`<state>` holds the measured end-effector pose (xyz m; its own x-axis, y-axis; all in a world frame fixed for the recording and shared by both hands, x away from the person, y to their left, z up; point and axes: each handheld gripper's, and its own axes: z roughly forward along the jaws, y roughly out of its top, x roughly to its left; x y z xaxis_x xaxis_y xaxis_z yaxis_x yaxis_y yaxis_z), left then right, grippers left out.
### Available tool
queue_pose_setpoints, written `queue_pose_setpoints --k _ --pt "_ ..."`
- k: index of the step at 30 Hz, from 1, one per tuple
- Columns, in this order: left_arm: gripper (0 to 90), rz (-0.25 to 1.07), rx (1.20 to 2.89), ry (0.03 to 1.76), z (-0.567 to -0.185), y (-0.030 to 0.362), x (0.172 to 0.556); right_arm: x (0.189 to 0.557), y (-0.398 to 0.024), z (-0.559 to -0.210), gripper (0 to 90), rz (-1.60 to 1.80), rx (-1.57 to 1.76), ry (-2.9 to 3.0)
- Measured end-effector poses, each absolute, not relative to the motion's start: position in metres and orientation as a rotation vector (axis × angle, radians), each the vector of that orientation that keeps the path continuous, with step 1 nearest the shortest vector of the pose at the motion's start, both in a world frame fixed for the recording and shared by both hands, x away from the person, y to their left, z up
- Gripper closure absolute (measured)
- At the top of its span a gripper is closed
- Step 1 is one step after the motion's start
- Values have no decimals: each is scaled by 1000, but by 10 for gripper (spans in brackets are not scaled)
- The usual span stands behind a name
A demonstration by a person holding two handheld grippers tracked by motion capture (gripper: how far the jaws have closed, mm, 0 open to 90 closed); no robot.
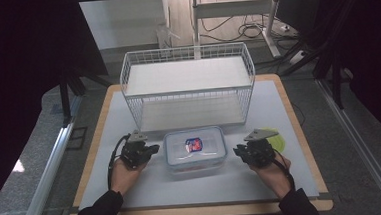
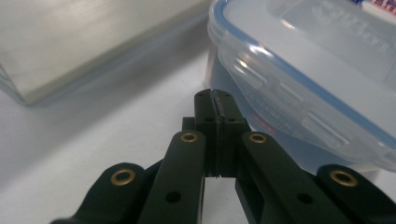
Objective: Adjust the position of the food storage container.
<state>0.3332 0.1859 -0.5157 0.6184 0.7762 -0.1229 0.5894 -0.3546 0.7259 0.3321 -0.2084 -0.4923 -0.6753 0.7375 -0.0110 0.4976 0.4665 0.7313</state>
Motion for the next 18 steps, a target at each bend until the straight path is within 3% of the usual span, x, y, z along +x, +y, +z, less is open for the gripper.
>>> queue_pose_setpoints --k 14,18 --pt "900 260 2089 1040 -517 182 332 328 -180 -498 832 985 963 2475" --pt "900 271 2085 1026 -514 186 329 328 -184 -498 730 989 957 2482"
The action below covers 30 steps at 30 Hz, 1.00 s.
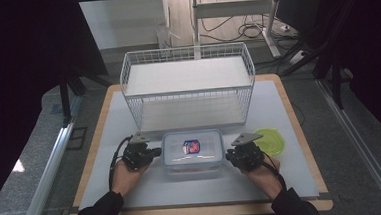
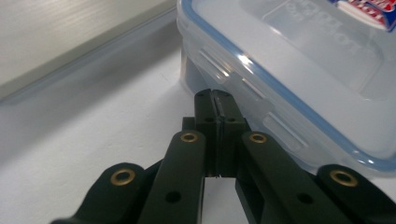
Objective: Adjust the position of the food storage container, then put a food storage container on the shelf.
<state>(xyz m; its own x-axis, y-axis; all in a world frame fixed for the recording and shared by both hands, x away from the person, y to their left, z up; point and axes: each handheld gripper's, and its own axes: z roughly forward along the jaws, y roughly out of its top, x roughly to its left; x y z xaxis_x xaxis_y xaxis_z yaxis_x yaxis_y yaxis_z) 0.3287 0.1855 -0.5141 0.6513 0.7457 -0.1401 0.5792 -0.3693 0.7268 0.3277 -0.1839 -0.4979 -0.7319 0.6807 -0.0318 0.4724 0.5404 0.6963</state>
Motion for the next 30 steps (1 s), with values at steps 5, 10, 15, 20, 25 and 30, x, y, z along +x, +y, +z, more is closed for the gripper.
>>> queue_pose_setpoints --k 5,10,15,20,25,30 --pt "717 342 2097 1028 -512 203 319 321 -193 -494 613 1012 929 2467" --pt "358 378 2104 990 -514 213 311 318 -204 -489 460 1066 926 2458" --pt "117 420 2091 958 -513 211 308 320 -210 -487 334 1126 936 2462" --pt "25 381 2068 938 -518 213 312 321 -210 -485 254 1185 958 2457" --pt "29 378 2044 924 -511 212 311 322 -208 -484 175 1225 964 2463" --pt "34 255 1995 913 -505 208 312 325 -202 -482 119 1260 954 2469"
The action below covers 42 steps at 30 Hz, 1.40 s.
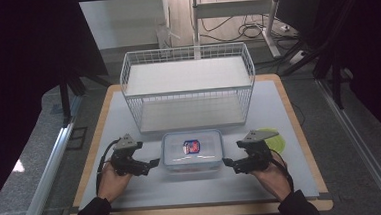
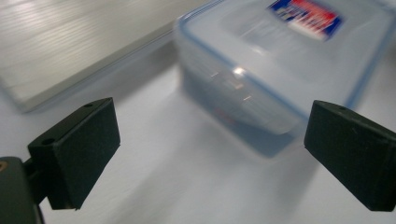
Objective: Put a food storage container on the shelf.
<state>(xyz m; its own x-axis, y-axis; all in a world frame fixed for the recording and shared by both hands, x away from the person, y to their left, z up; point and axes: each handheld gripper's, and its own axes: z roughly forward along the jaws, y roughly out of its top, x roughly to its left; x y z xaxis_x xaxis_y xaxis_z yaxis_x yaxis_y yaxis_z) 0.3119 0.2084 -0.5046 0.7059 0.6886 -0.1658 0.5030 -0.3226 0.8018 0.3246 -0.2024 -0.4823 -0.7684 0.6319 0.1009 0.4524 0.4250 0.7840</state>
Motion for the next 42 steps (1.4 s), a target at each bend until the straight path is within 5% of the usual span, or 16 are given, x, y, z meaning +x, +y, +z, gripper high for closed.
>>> queue_pose_setpoints --k 23,31,35,42 --pt "0 -145 1969 911 -522 171 348 369 -161 -494 7 1277 1176 2674" --pt "11 -105 2013 923 -514 166 340 365 -156 -493 10 1248 1189 2696" --pt "62 -92 2028 916 -512 168 330 355 -157 -489 64 1228 1174 2678" --pt "239 -65 2007 913 -508 177 311 340 -173 -482 293 1289 1251 2642"
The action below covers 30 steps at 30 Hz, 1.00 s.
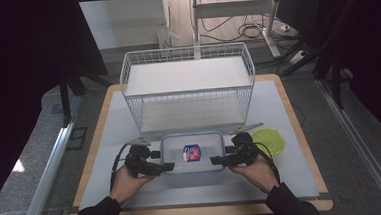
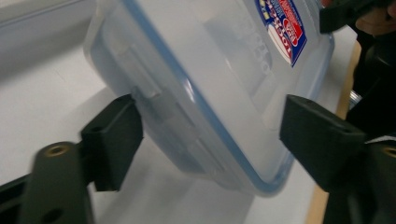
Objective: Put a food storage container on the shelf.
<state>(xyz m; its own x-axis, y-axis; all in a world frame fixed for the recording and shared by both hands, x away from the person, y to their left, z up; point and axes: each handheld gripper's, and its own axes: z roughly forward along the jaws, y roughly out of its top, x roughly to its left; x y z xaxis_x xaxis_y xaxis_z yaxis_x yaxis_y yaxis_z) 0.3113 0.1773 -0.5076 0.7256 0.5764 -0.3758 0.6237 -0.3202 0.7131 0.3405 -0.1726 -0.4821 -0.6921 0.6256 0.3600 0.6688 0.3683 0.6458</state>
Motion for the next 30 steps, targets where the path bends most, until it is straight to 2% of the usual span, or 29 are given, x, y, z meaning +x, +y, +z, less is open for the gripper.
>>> queue_pose_setpoints --k 5,11,20,30 --pt "353 -78 1970 925 -508 183 299 335 -185 -481 420 -1309 -1224 -2467" --pt "462 -93 1934 921 -508 190 290 320 -188 -478 470 -1337 -1194 -2512" --pt "525 -209 1833 946 -514 199 297 317 -194 -480 509 -1372 -1171 -2487" --pt "538 -227 1778 959 -514 202 302 319 -198 -483 529 -1403 -1190 -2433"
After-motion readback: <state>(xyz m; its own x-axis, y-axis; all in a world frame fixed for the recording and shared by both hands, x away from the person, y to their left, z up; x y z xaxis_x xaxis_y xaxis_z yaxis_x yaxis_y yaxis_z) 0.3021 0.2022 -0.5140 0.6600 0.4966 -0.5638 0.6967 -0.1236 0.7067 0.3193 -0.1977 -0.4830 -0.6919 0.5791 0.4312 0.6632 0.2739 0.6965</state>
